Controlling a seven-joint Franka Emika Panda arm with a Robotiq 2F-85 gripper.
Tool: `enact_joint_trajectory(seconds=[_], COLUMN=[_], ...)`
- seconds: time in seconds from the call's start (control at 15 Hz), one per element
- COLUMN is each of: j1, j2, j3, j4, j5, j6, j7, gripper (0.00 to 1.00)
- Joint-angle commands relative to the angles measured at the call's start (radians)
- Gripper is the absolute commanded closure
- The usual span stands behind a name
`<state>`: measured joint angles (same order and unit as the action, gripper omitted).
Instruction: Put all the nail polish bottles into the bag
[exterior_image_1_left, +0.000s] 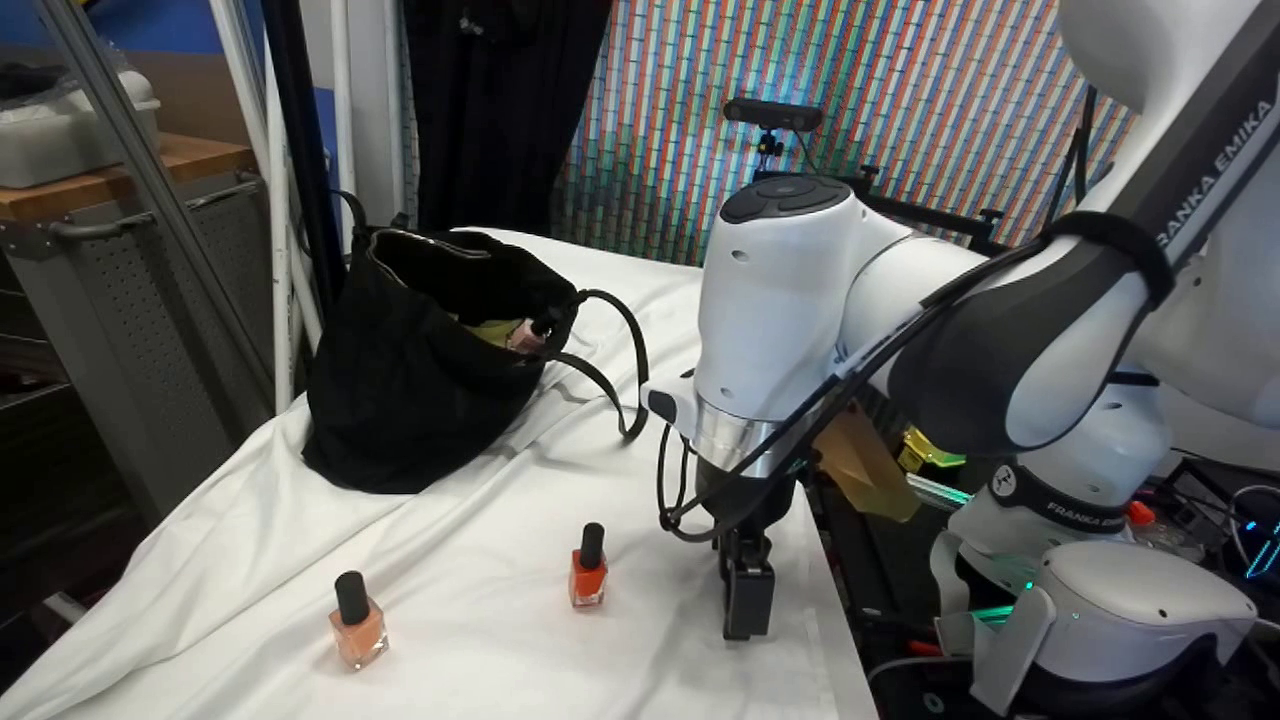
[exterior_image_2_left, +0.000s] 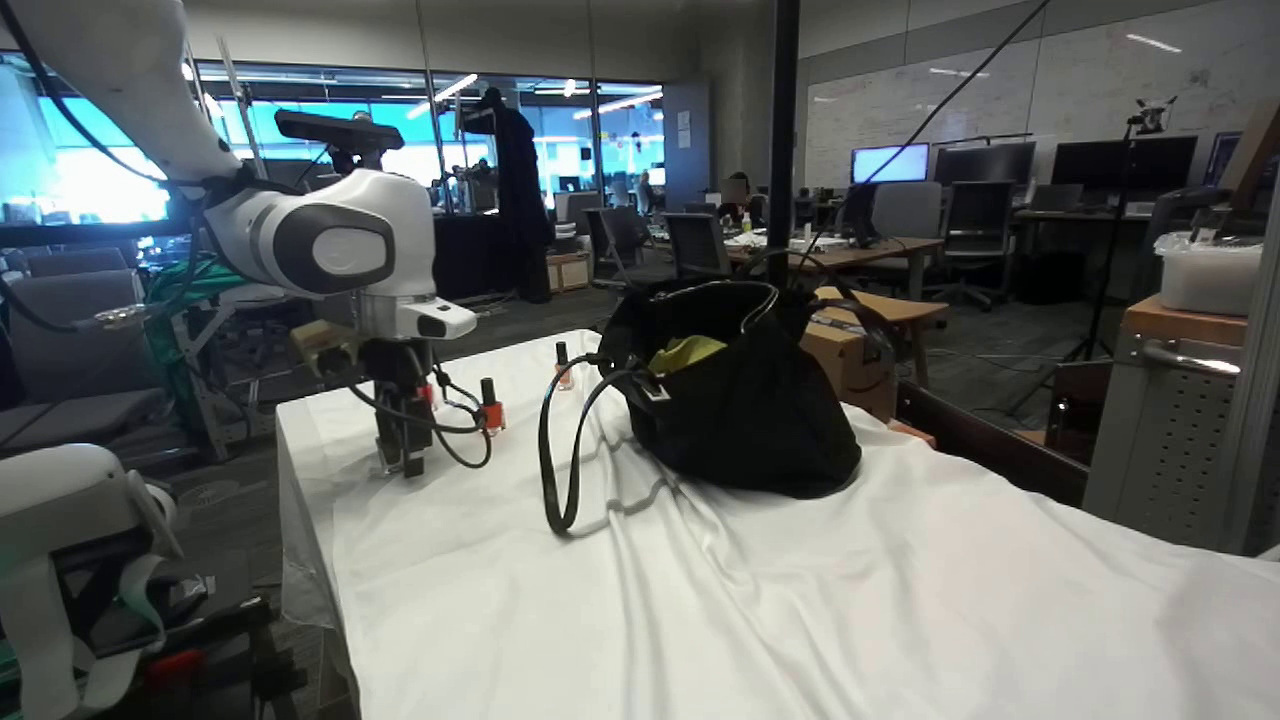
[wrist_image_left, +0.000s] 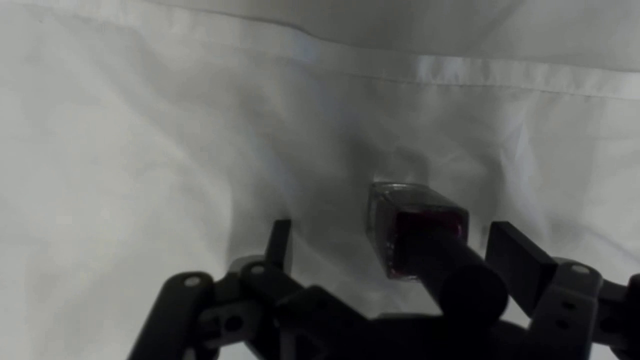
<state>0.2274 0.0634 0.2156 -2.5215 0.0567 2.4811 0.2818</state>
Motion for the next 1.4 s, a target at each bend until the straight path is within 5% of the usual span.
enact_joint_trajectory(seconds=[0.0,1.33], j1=[0.004,0.006], j2=[-0.005,-0.007], j3=[0.008,0.009], j4=[-0.021,-0.016], j5=[0.03,0.033], j6=[0.042,0.039], j7=[-0.029,-0.057], gripper=[0.0,0.0])
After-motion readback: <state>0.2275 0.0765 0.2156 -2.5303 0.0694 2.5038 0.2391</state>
